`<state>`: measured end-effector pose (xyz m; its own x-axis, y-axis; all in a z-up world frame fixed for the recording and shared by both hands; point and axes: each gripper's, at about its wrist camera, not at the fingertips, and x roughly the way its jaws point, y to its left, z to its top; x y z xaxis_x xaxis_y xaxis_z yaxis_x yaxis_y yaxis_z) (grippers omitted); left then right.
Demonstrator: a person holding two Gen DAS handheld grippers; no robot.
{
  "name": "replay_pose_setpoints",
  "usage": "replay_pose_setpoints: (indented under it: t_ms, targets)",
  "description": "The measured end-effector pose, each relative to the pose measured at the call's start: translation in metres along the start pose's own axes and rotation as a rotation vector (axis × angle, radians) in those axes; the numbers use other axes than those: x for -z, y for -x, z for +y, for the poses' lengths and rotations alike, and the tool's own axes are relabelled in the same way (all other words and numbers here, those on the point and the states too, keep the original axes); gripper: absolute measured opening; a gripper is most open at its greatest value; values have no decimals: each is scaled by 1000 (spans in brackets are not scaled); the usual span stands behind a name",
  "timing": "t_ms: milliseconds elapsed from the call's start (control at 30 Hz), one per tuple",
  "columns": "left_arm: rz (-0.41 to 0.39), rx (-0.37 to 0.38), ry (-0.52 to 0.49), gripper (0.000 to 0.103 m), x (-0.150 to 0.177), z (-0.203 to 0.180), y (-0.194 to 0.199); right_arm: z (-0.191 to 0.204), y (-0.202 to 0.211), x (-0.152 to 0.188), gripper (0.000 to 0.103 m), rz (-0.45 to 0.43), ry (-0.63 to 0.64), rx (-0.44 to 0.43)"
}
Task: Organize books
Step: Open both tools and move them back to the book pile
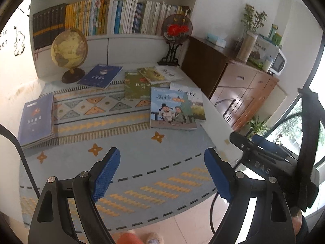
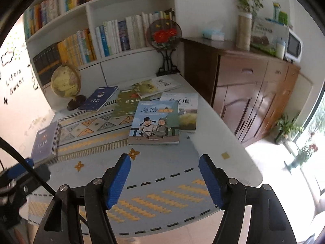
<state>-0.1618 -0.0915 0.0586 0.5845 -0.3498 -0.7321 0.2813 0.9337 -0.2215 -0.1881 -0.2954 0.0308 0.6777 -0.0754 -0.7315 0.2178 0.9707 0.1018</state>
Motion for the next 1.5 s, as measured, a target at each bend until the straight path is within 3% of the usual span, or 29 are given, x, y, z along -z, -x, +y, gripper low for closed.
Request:
replay_pose_setpoints:
  t_ms: [100, 200, 300, 500, 800, 933, 1200, 1367, 1500]
  targets:
    - [7, 8, 28, 85, -2, 12, -9, 4, -17, 0, 68, 43, -14, 16]
    - [14, -7, 33, 85, -8, 24, -22, 20, -35, -3, 68, 75, 52, 125]
    - [9, -62, -31, 85, -16, 22, -33, 33, -50, -10, 68, 108, 138, 199]
    - [13, -71, -138, 87, -41, 26, -54, 43, -79, -38, 68, 124, 108, 182]
    - [36, -81, -103, 87, -88, 84, -95, 51, -136, -73, 68, 203, 30, 197]
    - [73, -58, -169, 87, -100, 94, -119, 53, -151, -84, 68, 218, 24, 183]
    - [130, 60, -186, 87, -117, 90, -162, 18, -163, -97, 68, 254, -82, 158]
    - [117, 76, -195, 87, -140, 73, -183, -1, -170, -107, 68, 250, -86, 180]
    - [93, 64, -156, 87, -167, 65, -196, -10, -182, -122, 68, 241, -86, 130]
